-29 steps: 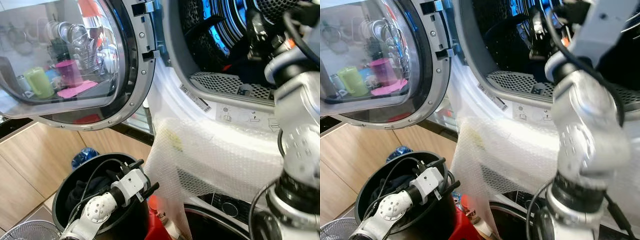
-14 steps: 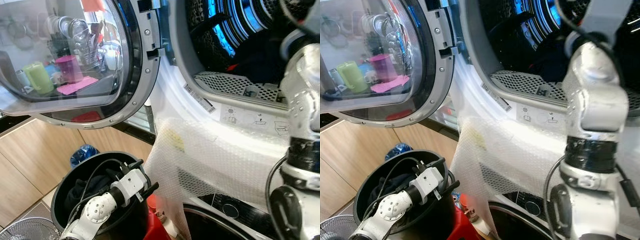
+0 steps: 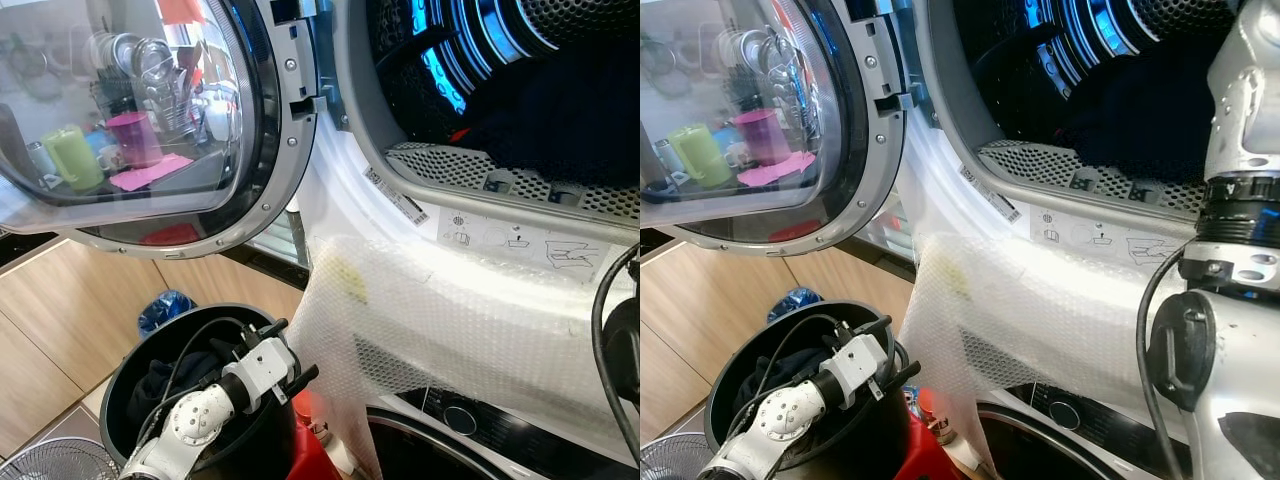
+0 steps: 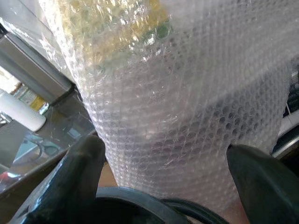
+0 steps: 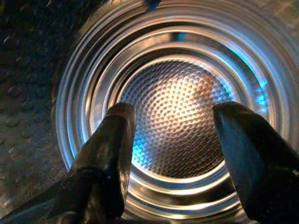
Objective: Clothes washing
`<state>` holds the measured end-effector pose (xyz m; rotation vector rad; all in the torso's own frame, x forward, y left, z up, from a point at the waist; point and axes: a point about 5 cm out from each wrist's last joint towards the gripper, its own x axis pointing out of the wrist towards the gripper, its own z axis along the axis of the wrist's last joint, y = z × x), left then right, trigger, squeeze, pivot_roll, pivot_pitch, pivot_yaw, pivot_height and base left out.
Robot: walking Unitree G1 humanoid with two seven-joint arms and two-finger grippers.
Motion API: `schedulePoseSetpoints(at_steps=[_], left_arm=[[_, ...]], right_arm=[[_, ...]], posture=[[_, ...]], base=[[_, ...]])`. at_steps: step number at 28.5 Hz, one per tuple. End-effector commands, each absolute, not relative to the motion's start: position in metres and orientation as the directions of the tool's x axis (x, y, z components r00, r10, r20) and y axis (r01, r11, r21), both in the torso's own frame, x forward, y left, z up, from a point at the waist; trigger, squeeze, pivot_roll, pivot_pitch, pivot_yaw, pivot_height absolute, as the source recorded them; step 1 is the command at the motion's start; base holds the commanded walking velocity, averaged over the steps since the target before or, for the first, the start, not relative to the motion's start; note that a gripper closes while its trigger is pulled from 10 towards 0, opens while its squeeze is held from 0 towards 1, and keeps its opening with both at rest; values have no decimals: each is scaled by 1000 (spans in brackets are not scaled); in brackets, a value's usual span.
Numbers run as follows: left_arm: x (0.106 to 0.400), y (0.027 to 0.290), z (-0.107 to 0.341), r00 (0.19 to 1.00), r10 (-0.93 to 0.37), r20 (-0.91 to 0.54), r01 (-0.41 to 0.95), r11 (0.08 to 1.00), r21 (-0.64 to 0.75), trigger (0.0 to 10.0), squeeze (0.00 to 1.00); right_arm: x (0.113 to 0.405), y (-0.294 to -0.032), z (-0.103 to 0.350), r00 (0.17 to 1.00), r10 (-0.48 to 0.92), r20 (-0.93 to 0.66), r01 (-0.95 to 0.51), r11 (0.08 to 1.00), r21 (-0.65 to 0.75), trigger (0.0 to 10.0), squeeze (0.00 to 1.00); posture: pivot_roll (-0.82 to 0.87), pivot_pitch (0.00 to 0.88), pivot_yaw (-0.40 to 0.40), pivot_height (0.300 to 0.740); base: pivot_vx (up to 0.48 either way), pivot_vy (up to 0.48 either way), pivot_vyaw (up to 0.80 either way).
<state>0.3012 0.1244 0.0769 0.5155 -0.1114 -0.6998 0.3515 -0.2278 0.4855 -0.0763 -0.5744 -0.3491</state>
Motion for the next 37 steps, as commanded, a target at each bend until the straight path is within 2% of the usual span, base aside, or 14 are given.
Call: schedulePoseSetpoints(at_steps=[1,2,3,4,5,7,8,9,13,15,17,21,27,37], left_arm=[[302,131,75,769,-632,-93,590,647,484,10000,0],[303,131,76,772,-629,-90,586,650,484,10000,0],[303,131,76,774,-627,-89,585,652,483,10000,0],[303,131,75,774,-627,-90,585,652,482,10000,0],[302,131,75,774,-627,-91,585,652,481,10000,0],[301,131,75,773,-628,-91,586,652,481,10000,0],[300,130,74,770,-631,-94,591,650,478,10000,0],[300,130,74,770,-632,-94,592,650,477,10000,0],[300,131,74,770,-631,-96,592,651,476,10000,0],[300,133,73,773,-627,-100,591,653,475,10000,0],[300,133,72,772,-627,-103,592,651,475,10000,0],[301,134,72,776,-622,-106,589,654,475,10000,0],[302,135,72,778,-618,-111,588,654,476,10000,0],[302,132,71,774,-624,-108,592,653,472,10000,0]], right_arm=[[357,-222,489,810,-265,523,303,953,12,0,0],[357,-224,492,805,-264,532,304,953,13,0,0],[356,-221,492,806,-239,542,274,962,16,3922,0],[355,-219,491,809,-222,545,253,967,19,3922,0],[352,-213,487,820,-172,546,197,980,14,10000,0],[349,-207,485,829,-126,545,149,989,3,10000,0],[334,-198,473,836,-37,548,100,991,-85,10000,0],[329,-197,469,836,-24,548,100,989,-110,10000,0],[314,-203,462,836,-16,548,101,987,-124,10000,0],[283,-205,456,831,8,556,54,994,-96,10000,0],[268,-203,453,823,17,567,46,994,-97,10000,0],[236,-199,417,885,6,465,76,985,-158,10000,0],[221,-192,368,964,36,264,36,965,-261,10000,0],[222,-200,331,988,-102,118,127,967,-220,10000,0]], posture=[[-100,6,177,740],[-96,6,173,740],[-96,6,173,740],[-96,6,173,740],[-98,17,177,740],[-99,18,178,740],[-102,23,178,740],[-102,23,178,740],[-103,27,178,740],[-117,37,181,740],[-118,41,176,740],[-120,44,173,740],[-130,50,176,740],[-130,24,171,740]], base=[[0,0,0],[0,0,0],[0,0,0],[0,0,0],[0,0,0],[0,0,0],[0,0,0],[0,0,0],[0,0,0],[0,0,0],[0,0,0],[0,0,0],[0,0,0],[0,0,0]])
